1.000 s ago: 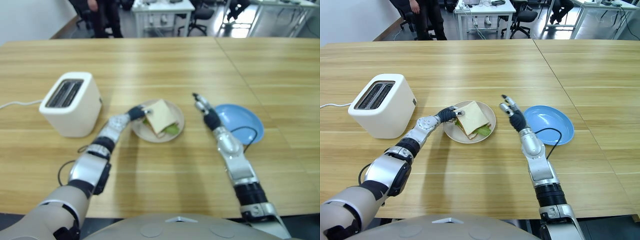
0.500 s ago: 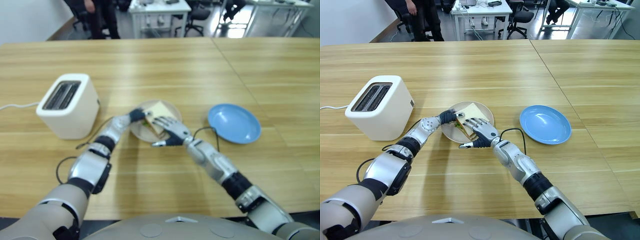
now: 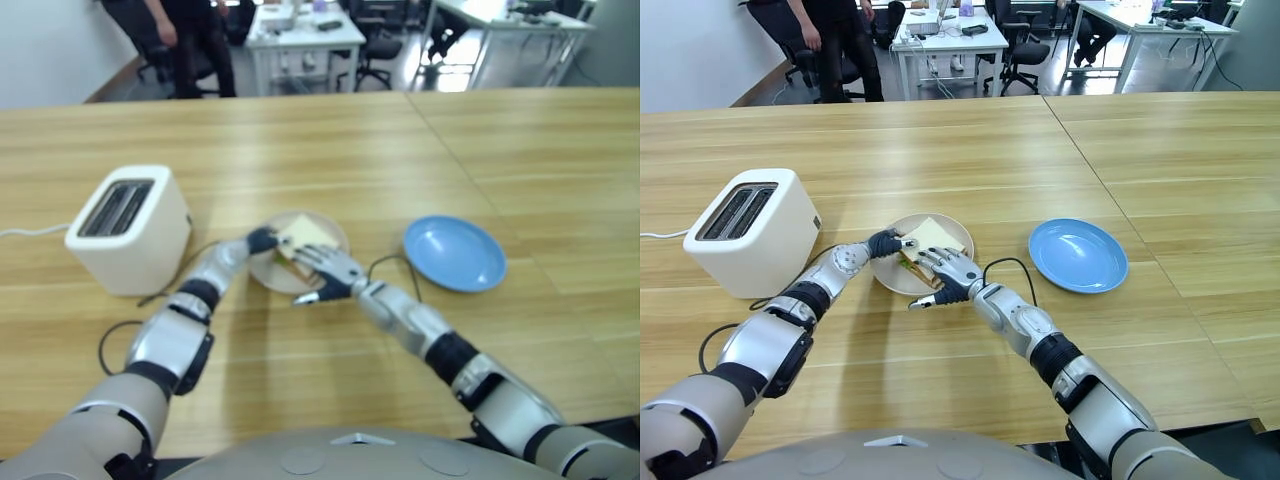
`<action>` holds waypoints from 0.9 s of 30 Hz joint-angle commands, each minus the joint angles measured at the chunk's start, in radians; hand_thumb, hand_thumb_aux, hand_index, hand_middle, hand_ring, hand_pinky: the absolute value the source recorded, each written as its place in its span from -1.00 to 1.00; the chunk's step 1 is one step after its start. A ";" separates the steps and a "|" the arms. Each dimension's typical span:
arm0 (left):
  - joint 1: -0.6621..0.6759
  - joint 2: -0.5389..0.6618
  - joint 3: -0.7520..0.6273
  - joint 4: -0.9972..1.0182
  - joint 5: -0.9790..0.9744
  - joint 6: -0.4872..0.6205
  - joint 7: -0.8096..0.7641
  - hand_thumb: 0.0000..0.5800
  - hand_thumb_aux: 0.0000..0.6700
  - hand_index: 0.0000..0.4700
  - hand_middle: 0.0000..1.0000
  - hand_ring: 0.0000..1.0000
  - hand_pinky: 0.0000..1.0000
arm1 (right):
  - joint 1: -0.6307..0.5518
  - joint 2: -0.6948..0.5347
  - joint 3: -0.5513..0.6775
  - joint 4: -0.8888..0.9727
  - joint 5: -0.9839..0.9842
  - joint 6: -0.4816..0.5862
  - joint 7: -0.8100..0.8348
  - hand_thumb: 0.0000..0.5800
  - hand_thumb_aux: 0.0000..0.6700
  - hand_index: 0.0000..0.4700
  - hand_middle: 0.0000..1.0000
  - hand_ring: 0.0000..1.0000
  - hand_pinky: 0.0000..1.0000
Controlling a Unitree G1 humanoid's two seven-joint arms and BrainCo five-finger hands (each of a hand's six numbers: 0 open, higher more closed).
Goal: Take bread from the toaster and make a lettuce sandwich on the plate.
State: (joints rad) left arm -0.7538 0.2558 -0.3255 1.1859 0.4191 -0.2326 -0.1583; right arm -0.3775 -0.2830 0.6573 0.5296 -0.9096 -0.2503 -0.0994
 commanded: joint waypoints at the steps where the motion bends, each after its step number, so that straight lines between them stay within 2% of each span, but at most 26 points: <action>1: -0.039 0.075 -0.004 -0.149 0.080 -0.033 0.217 -1.00 -1.00 -1.00 -1.00 -1.00 -1.00 | 0.127 -0.030 0.109 0.122 -0.014 0.024 0.215 -1.00 -1.00 -1.00 -1.00 -1.00 -1.00; 4: -0.010 0.127 -0.004 -0.273 0.119 -0.049 0.289 -1.00 -1.00 -1.00 -1.00 -1.00 -1.00 | 0.126 -0.035 0.098 0.107 -0.006 0.032 0.221 -1.00 -1.00 -1.00 -1.00 -1.00 -1.00; 8: 0.055 0.186 0.023 -0.460 0.163 0.017 0.360 -1.00 -1.00 -1.00 -1.00 -1.00 -1.00 | 0.120 -0.043 0.093 0.105 -0.012 0.045 0.218 -1.00 -1.00 -1.00 -1.00 -1.00 -1.00; 13: 0.167 0.199 0.064 -0.630 0.079 0.036 0.246 -1.00 -1.00 -1.00 -1.00 -1.00 -1.00 | 0.114 -0.056 0.022 0.017 0.027 0.034 0.125 -1.00 -1.00 -1.00 -1.00 -1.00 -1.00; 14: 0.200 0.195 0.081 -0.663 0.027 0.025 0.196 -1.00 -1.00 -1.00 1.00 1.00 1.00 | 0.117 -0.064 -0.022 -0.048 0.048 0.020 0.072 -1.00 -1.00 -1.00 -1.00 -1.00 -1.00; 15: 0.236 0.194 0.099 -0.705 -0.028 0.017 0.145 0.67 0.18 0.16 1.00 1.00 1.00 | 0.125 -0.073 -0.073 -0.129 0.071 0.006 0.024 -1.00 -1.00 -1.00 -1.00 -1.00 -1.00; 16: 0.276 0.196 0.119 -0.755 -0.085 0.010 0.092 1.00 1.00 0.96 1.00 1.00 1.00 | 0.138 -0.082 -0.128 -0.220 0.100 -0.007 -0.014 0.81 0.39 0.36 0.50 0.50 0.50; 17: 0.321 0.204 0.135 -0.820 -0.150 0.004 0.028 1.00 1.00 0.96 1.00 1.00 1.00 | 0.161 -0.091 -0.186 -0.315 0.150 -0.016 -0.017 1.00 1.00 0.96 1.00 1.00 1.00; 19: 0.411 0.250 0.136 -0.964 -0.218 0.015 -0.103 1.00 1.00 0.96 1.00 1.00 1.00 | 0.227 -0.123 -0.254 -0.475 0.238 -0.009 0.057 1.00 1.00 0.96 1.00 1.00 1.00; 22: 0.565 0.396 0.138 -1.189 -0.260 0.055 -0.301 1.00 1.00 0.96 1.00 1.00 1.00 | 0.359 -0.190 -0.309 -0.678 0.342 0.049 0.213 1.00 1.00 0.96 1.00 1.00 1.00; 25: 0.722 0.562 0.182 -1.357 -0.274 0.103 -0.442 1.00 1.00 0.96 1.00 1.00 1.00 | 0.489 -0.261 -0.310 -0.820 0.396 0.120 0.379 1.00 1.00 0.96 1.00 1.00 1.00; 27: 0.807 0.635 0.175 -1.387 -0.226 0.122 -0.489 1.00 1.00 0.96 1.00 1.00 1.00 | 0.542 -0.283 -0.289 -0.843 0.397 0.154 0.445 1.00 1.00 0.96 1.00 1.00 1.00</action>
State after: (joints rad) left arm -0.0019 0.8456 -0.1453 -0.1645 0.1533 -0.1465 -0.5758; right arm 0.1270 -0.5472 0.3487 -0.2857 -0.5309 -0.1452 0.2513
